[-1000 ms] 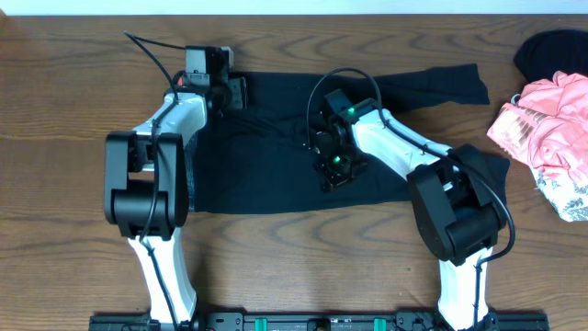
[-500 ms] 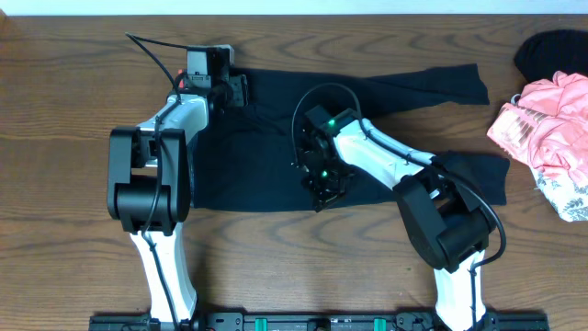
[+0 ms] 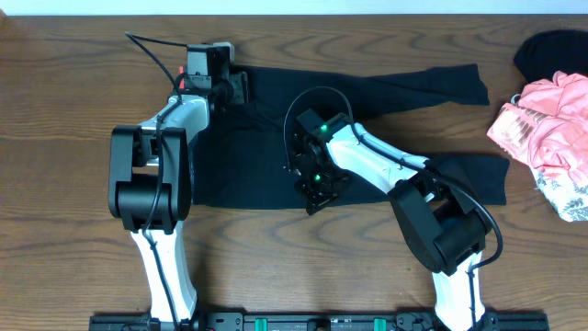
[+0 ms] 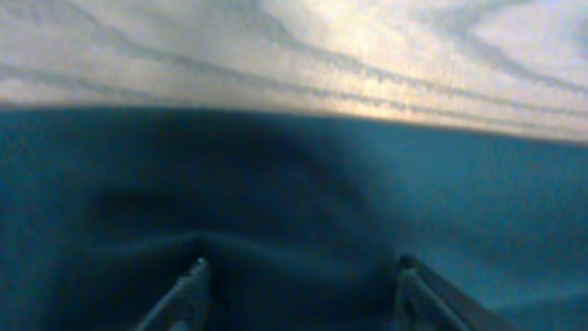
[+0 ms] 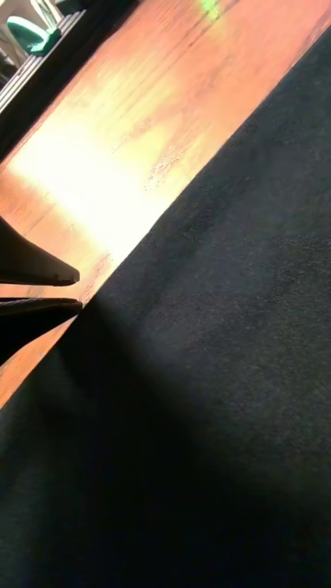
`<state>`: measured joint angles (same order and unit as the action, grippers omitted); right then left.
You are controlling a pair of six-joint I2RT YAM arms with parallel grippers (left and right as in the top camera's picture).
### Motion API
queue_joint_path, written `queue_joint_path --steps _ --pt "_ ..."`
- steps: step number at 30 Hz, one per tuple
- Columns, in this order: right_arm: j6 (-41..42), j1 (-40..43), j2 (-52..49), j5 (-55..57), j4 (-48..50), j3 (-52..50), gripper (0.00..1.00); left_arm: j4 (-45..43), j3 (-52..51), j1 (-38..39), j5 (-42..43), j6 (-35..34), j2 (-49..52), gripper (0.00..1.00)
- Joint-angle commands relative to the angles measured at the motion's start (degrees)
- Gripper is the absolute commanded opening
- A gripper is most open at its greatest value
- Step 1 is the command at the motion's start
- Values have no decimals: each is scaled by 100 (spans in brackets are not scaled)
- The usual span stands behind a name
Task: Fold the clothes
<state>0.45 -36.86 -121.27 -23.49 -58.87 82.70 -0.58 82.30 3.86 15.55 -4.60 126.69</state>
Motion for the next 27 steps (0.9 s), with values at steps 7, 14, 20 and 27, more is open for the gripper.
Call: queue_joint_path --steps 7,14,20,27 --pt "205 850 1047 426 111 249 18 2258 39 -70 22 -39 -1810 89" --pt "267 2474 2114 417 -195 249 95 4531 39 -361 -17 -42 -3047 98" --pt "208 4048 2387 334 -774 249 99 5855 -48 -778 -15 -42 -3154 98" --pt "92 5340 2387 437 -1241 184 99 6284 -660 -1305 -11 -48 -3150 98"
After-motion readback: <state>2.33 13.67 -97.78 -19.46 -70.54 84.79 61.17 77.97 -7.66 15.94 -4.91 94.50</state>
